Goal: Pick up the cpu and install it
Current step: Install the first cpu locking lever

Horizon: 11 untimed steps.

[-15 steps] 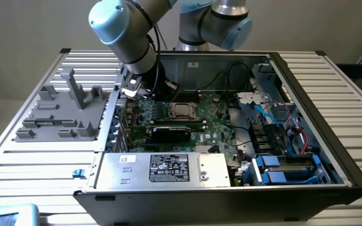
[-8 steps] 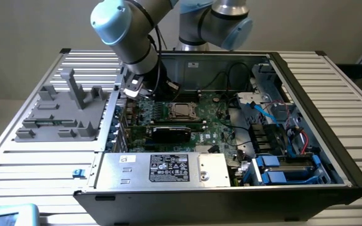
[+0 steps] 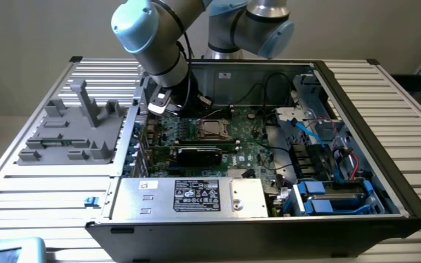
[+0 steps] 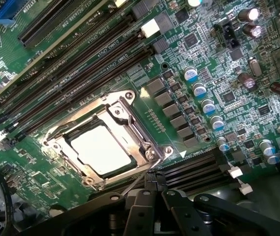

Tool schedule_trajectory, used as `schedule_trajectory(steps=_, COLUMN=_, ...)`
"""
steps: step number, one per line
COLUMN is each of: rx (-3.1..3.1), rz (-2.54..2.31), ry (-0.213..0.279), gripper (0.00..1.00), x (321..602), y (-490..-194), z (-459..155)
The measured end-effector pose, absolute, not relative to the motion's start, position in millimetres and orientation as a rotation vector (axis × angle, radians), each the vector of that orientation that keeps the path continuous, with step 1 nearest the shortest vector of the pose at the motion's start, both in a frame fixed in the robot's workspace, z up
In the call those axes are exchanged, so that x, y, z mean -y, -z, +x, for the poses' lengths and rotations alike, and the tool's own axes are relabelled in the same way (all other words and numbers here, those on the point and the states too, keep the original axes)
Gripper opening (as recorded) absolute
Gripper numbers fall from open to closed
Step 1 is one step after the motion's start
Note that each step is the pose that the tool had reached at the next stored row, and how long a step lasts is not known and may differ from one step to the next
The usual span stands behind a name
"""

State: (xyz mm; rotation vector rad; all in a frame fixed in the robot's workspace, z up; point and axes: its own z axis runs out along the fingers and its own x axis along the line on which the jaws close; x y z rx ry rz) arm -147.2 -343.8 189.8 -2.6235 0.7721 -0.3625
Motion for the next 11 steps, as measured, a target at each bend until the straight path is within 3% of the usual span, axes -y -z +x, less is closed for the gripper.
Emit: schedule_trajectory(steps=11, rx=-0.788, rz=-2.624, ry=0.355, gripper=0.11, x=343.7, y=-189.5, z=-147.1)
